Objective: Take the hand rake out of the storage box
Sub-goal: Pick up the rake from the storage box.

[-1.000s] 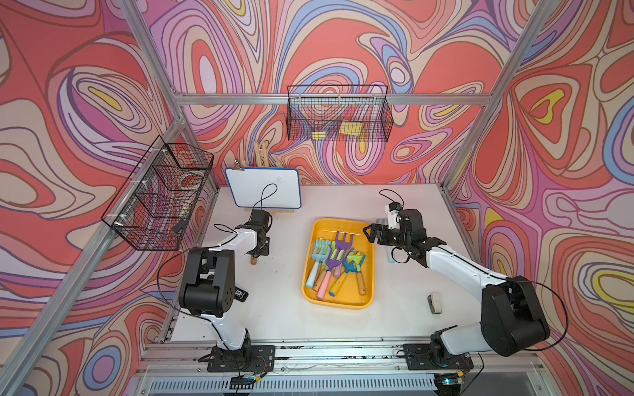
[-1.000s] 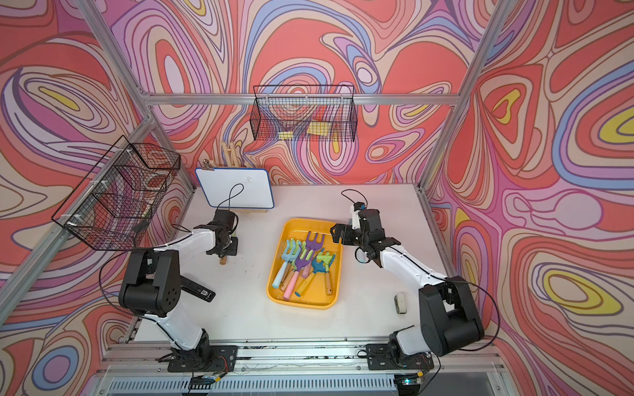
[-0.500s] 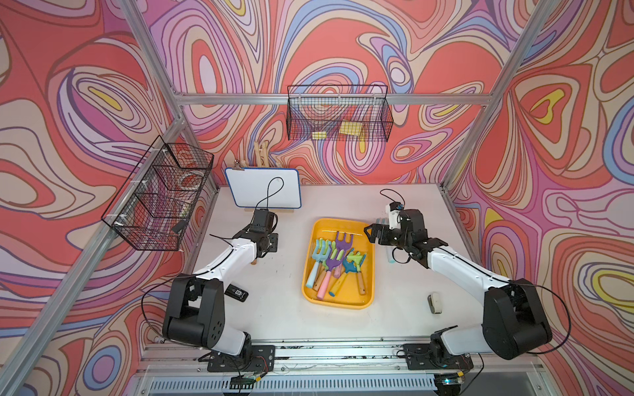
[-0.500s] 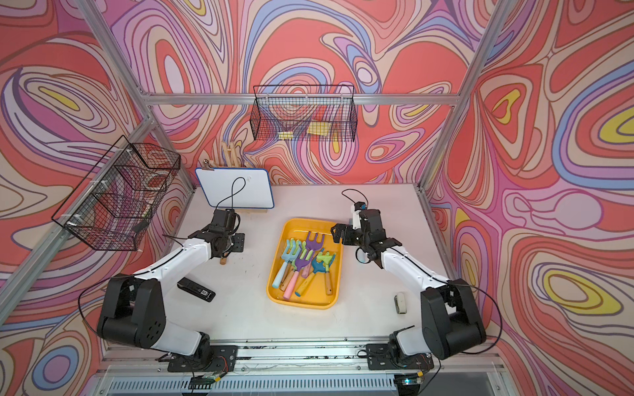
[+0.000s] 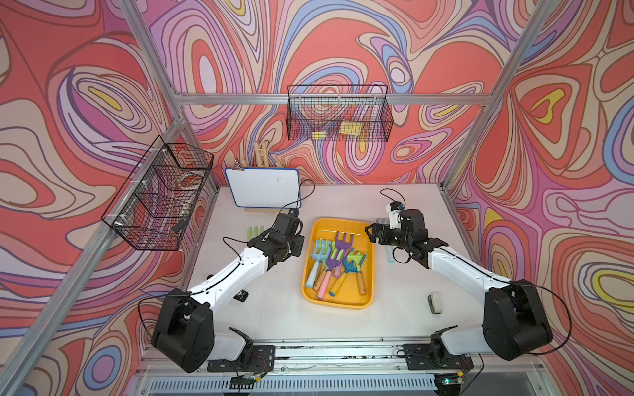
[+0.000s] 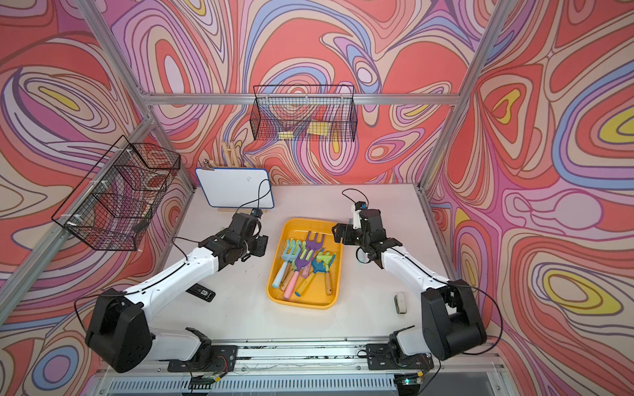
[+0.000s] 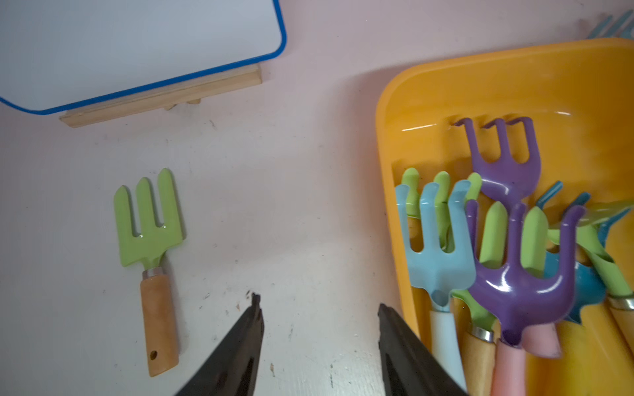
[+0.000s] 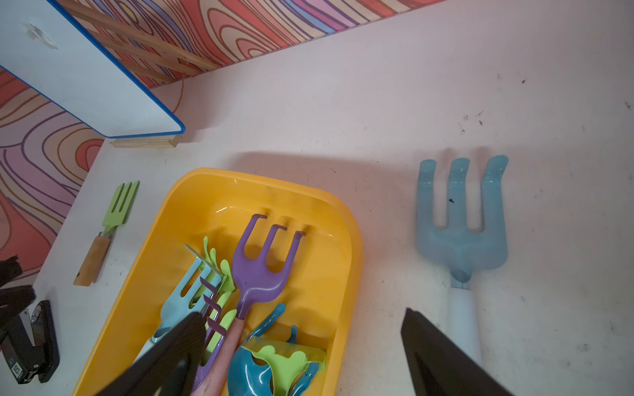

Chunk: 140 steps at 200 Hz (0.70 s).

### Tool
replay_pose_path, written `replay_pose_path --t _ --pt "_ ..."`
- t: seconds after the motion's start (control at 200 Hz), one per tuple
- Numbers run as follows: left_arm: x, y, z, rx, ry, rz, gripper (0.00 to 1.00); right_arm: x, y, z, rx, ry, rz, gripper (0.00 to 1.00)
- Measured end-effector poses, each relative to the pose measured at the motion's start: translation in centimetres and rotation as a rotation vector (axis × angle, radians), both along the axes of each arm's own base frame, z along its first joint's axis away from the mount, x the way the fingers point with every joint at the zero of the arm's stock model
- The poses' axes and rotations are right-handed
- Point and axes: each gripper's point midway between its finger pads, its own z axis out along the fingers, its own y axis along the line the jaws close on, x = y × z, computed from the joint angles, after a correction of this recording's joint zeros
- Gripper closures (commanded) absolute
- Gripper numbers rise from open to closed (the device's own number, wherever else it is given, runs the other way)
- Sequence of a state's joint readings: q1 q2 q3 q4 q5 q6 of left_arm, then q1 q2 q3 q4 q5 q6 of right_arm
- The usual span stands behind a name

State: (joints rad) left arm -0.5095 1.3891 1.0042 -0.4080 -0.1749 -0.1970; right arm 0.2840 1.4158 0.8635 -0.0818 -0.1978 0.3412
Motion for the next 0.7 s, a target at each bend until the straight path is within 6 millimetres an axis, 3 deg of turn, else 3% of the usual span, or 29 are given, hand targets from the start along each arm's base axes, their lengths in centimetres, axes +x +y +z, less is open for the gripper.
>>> replay_pose_path --t 0.511,0.701 --pt "-5.2 -8.3 -1.5 0.065 0.09 -0.203 0.49 0.2 -0.4 0.0 -0.015 -0.004 -0.022 0.06" --pt "-6.1 -9.0 -3.2 0.148 0.115 -0.228 0.5 0.2 -0.5 -0.1 -0.019 -0.004 -0.028 0.04"
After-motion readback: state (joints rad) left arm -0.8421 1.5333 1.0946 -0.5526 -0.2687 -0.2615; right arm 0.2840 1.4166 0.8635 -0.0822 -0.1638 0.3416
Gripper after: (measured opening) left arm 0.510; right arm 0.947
